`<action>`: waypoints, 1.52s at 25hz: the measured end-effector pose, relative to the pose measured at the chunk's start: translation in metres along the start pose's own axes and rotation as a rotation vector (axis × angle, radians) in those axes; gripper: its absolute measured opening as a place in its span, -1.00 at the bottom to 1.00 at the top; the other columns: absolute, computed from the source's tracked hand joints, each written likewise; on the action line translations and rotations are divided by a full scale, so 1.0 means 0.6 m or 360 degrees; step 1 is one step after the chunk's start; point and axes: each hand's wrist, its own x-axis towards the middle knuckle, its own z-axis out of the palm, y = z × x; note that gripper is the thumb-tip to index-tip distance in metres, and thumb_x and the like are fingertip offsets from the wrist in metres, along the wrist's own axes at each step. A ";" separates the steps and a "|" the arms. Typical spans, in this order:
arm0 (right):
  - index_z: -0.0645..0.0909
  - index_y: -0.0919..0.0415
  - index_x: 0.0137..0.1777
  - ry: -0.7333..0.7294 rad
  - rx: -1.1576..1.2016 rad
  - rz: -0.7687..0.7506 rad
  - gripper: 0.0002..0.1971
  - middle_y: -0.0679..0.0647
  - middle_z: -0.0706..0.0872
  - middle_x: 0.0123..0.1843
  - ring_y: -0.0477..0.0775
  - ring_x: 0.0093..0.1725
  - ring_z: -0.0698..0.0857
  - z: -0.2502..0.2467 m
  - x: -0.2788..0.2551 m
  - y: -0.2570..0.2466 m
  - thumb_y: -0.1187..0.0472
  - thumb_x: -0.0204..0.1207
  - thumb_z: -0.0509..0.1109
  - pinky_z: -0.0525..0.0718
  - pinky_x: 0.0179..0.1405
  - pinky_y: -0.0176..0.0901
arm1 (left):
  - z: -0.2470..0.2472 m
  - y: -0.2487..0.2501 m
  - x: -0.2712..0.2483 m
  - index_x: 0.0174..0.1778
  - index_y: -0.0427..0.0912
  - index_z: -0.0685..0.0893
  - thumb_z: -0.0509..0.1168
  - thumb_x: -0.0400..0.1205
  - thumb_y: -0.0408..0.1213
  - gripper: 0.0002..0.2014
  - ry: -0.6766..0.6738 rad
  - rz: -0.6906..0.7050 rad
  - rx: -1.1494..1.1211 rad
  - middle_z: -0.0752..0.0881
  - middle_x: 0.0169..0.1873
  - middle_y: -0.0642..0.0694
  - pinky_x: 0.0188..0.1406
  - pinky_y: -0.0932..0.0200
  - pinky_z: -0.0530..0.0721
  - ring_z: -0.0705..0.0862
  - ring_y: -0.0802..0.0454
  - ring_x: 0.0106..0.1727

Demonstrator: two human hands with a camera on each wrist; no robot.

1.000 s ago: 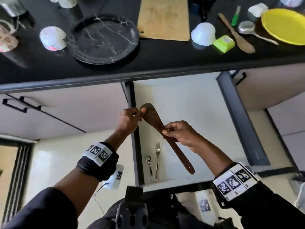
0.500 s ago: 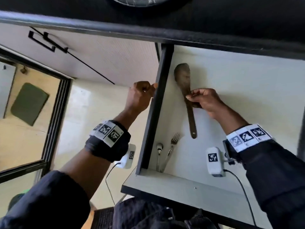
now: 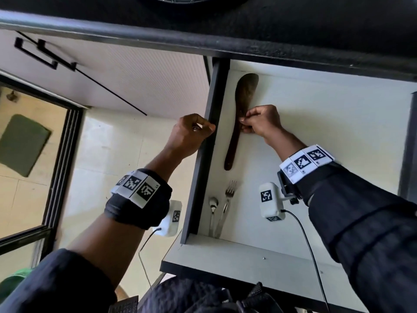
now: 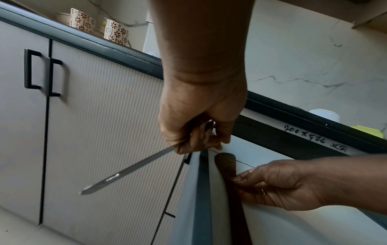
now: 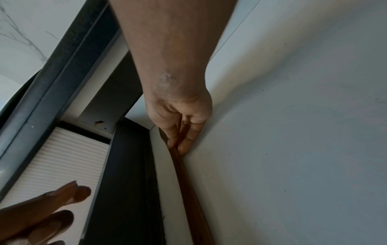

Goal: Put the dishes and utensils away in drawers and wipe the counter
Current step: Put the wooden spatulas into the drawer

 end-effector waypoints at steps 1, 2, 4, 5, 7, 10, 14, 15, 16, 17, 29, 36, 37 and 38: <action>0.57 0.25 -0.35 0.0034 -0.0037 -0.0015 -0.75 0.16 0.69 -0.38 -0.02 -0.55 0.71 0.002 0.000 0.000 0.46 0.38 0.60 0.73 -0.54 -0.25 | -0.002 0.001 -0.005 -0.03 -0.17 0.77 0.44 0.60 -0.08 -0.78 -0.0013 -0.0023 -0.0041 0.70 -0.31 0.09 -0.31 0.28 0.51 0.61 0.18 -0.30; 0.60 0.29 -0.33 0.0076 -0.0083 -0.0037 -0.77 0.19 0.71 -0.38 -0.05 -0.59 0.72 0.005 0.000 0.000 0.45 0.36 0.62 0.68 -0.58 -0.29 | -0.005 0.005 -0.010 -0.02 -0.17 0.75 0.44 0.60 -0.06 -0.76 -0.0020 -0.0052 -0.0089 0.65 -0.34 0.11 -0.36 0.29 0.47 0.56 0.20 -0.34; 0.65 0.38 -0.26 0.0165 -0.0164 -0.0086 -0.82 0.27 0.76 -0.34 -0.02 -0.56 0.76 0.010 0.001 0.001 0.43 0.32 0.65 0.67 -0.59 -0.31 | -0.012 0.013 -0.019 0.06 -0.22 0.69 0.37 0.64 -0.03 -0.70 -0.0032 -0.0131 -0.0205 0.56 -0.37 0.09 -0.43 0.28 0.42 0.48 0.19 -0.38; 0.67 0.42 -0.23 0.0201 -0.0204 -0.0115 -0.81 0.31 0.78 -0.32 0.05 -0.51 0.79 0.012 0.001 0.002 0.42 0.31 0.66 0.72 -0.56 -0.24 | -0.017 0.019 -0.025 0.13 -0.26 0.64 0.29 0.69 -0.03 -0.67 -0.0049 -0.0160 -0.0280 0.53 -0.35 0.05 -0.44 0.28 0.42 0.46 0.16 -0.36; 0.69 0.38 -0.25 0.0239 -0.0276 -0.0199 -0.81 0.29 0.79 -0.32 0.15 -0.41 0.82 0.014 -0.010 0.002 0.36 0.30 0.67 0.83 -0.35 -0.04 | -0.027 0.037 -0.041 0.25 -0.32 0.55 0.13 0.76 -0.12 -0.67 -0.0089 -0.0150 -0.0410 0.48 -0.28 -0.01 -0.42 0.27 0.43 0.44 0.12 -0.30; 0.66 0.14 -0.33 0.0148 -0.0327 -0.0392 -0.80 0.11 0.76 -0.40 0.04 -0.44 0.75 0.002 -0.058 -0.006 0.25 0.34 0.66 0.78 -0.23 -0.04 | -0.033 0.070 -0.068 0.28 -0.27 0.52 0.12 0.75 -0.23 -0.74 -0.0185 -0.0064 -0.0597 0.49 -0.19 -0.04 -0.32 0.20 0.48 0.48 0.09 -0.23; 0.70 0.32 -0.11 -0.0425 0.0014 -0.0379 -0.90 0.26 0.79 -0.23 0.09 -0.35 0.73 -0.036 -0.179 -0.034 0.29 0.50 0.54 0.71 -0.28 -0.05 | -0.011 0.107 -0.093 0.15 -0.18 0.52 0.31 0.66 -0.17 -0.78 -0.0389 0.0039 -0.0788 0.54 -0.25 0.01 -0.29 0.14 0.49 0.49 0.10 -0.27; 0.68 0.32 -0.06 -0.0513 0.0040 -0.0365 -0.92 0.28 0.80 -0.17 0.10 -0.31 0.74 -0.046 -0.205 -0.040 0.32 0.53 0.50 0.72 -0.24 -0.03 | -0.002 0.114 -0.096 0.14 -0.18 0.51 0.27 0.70 -0.26 -0.85 -0.0429 0.0032 -0.0884 0.54 -0.27 0.00 -0.26 0.11 0.51 0.51 0.09 -0.28; 0.66 0.31 -0.02 -0.0556 0.0058 -0.0349 -0.94 0.29 0.80 -0.12 0.10 -0.27 0.75 -0.056 -0.226 -0.042 0.34 0.56 0.46 0.75 -0.19 -0.02 | 0.005 0.121 -0.100 0.16 -0.20 0.50 0.21 0.73 -0.36 -0.88 -0.0474 -0.0006 -0.1017 0.54 -0.25 -0.04 -0.24 0.09 0.53 0.54 0.07 -0.29; 0.63 0.32 0.05 -0.0571 0.0091 -0.0319 -0.91 0.31 0.80 -0.08 0.11 -0.22 0.76 -0.068 -0.245 -0.044 0.36 0.59 0.43 0.77 -0.14 0.00 | 0.014 0.127 -0.104 0.19 -0.22 0.50 0.15 0.73 -0.44 -0.85 -0.0533 -0.0044 -0.1145 0.54 -0.21 -0.10 -0.24 0.09 0.55 0.57 0.04 -0.29; 0.36 0.01 0.49 -0.0680 -0.0244 -0.0083 -0.20 0.25 0.72 -0.25 0.37 -0.32 0.78 -0.081 -0.250 0.064 0.49 0.33 0.61 0.83 -0.26 0.14 | 0.112 0.055 -0.087 0.18 -0.29 0.59 0.31 0.70 -0.23 -0.77 -0.0592 0.0217 -0.0141 0.66 0.02 -0.09 0.02 0.18 0.64 0.67 0.05 0.04; 0.50 0.14 0.17 -0.0665 -0.0251 0.0213 -0.54 0.31 0.74 -0.17 0.29 -0.30 0.77 -0.091 -0.206 0.126 0.51 0.39 0.55 0.82 -0.19 0.27 | 0.152 0.007 -0.079 0.34 -0.17 0.57 0.38 0.64 -0.23 -0.65 -0.0870 0.0343 0.1232 0.60 0.30 -0.14 0.16 0.02 0.68 0.64 -0.07 0.24; 0.48 0.13 0.15 -0.0637 -0.0265 0.0218 -0.56 0.32 0.74 -0.18 0.29 -0.34 0.76 -0.090 -0.204 0.132 0.47 0.40 0.56 0.82 -0.22 0.29 | 0.160 0.003 -0.078 0.35 -0.17 0.58 0.38 0.64 -0.25 -0.64 -0.0888 0.0369 0.1360 0.61 0.30 -0.12 0.17 -0.01 0.69 0.64 -0.08 0.25; 0.46 0.12 0.13 -0.0621 -0.0298 0.0215 -0.60 0.32 0.74 -0.20 0.30 -0.37 0.75 -0.087 -0.204 0.136 0.42 0.43 0.56 0.81 -0.24 0.30 | 0.165 0.000 -0.077 0.33 -0.14 0.60 0.38 0.64 -0.27 -0.67 -0.0896 0.0354 0.1435 0.64 0.27 -0.10 0.16 -0.03 0.70 0.66 -0.08 0.24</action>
